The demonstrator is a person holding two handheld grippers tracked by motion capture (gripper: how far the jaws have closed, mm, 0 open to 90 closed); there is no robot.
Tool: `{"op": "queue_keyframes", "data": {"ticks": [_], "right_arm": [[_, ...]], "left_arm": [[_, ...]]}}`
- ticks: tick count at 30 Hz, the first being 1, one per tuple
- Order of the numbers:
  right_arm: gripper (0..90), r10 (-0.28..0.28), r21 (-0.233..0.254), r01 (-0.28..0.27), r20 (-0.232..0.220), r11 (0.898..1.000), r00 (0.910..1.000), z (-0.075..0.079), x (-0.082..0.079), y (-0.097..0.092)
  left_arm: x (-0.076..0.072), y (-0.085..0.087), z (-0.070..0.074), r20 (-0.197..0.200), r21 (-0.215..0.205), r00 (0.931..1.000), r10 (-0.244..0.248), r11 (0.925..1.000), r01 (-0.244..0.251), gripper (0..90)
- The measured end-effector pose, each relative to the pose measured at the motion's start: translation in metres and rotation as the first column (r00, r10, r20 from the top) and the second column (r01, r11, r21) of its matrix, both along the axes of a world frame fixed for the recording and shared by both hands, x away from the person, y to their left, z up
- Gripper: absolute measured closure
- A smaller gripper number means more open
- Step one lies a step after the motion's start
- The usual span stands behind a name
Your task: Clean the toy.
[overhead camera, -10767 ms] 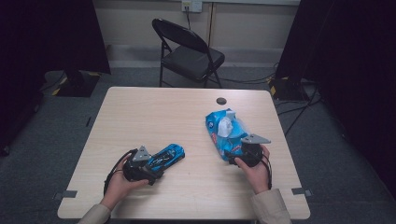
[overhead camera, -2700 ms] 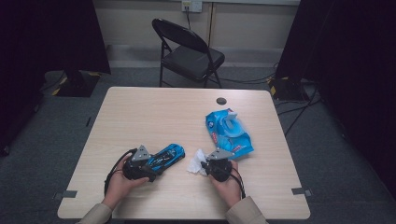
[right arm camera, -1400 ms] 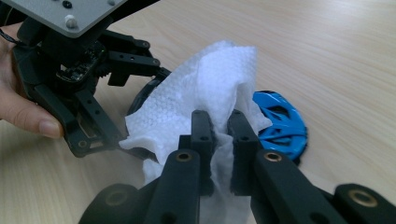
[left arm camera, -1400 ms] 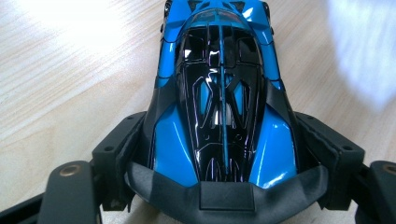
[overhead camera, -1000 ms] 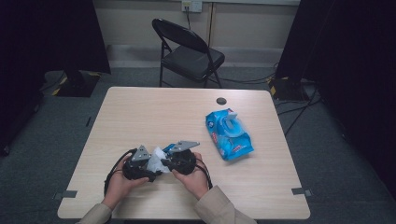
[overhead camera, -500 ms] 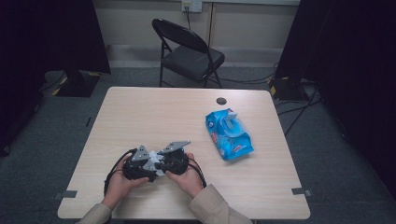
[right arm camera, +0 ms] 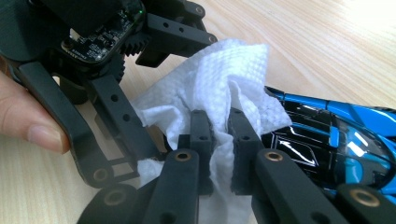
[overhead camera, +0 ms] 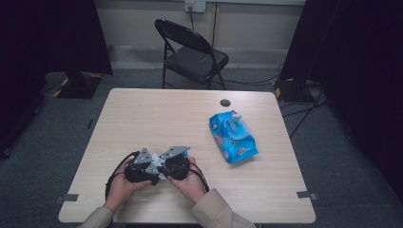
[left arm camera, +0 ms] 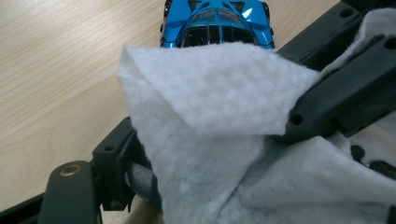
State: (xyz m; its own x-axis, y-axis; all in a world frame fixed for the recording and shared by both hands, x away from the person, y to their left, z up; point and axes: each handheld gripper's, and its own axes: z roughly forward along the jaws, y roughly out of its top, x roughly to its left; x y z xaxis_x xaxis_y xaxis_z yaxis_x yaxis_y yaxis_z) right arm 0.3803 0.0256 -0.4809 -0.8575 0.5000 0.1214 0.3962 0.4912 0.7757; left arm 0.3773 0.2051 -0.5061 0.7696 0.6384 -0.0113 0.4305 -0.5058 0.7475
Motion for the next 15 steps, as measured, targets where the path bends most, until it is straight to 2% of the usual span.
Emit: {"op": "queue_keyframes", "data": {"ticks": [5,15], "right_arm": [[83.8,-0.009,-0.001,0.009,0.01,1.0,0.9999,0.0,-0.002,-0.001],[84.3,-0.057,0.017,0.057,-0.019,0.998,0.9982,0.0,0.003,-0.012]], "left_arm": [[0.0,0.0,0.0,0.001,0.001,1.0,-0.001,1.0,0.001,24.3],[0.0,0.0,0.0,0.001,0.005,1.0,-0.004,1.0,0.004,24.3]]}}
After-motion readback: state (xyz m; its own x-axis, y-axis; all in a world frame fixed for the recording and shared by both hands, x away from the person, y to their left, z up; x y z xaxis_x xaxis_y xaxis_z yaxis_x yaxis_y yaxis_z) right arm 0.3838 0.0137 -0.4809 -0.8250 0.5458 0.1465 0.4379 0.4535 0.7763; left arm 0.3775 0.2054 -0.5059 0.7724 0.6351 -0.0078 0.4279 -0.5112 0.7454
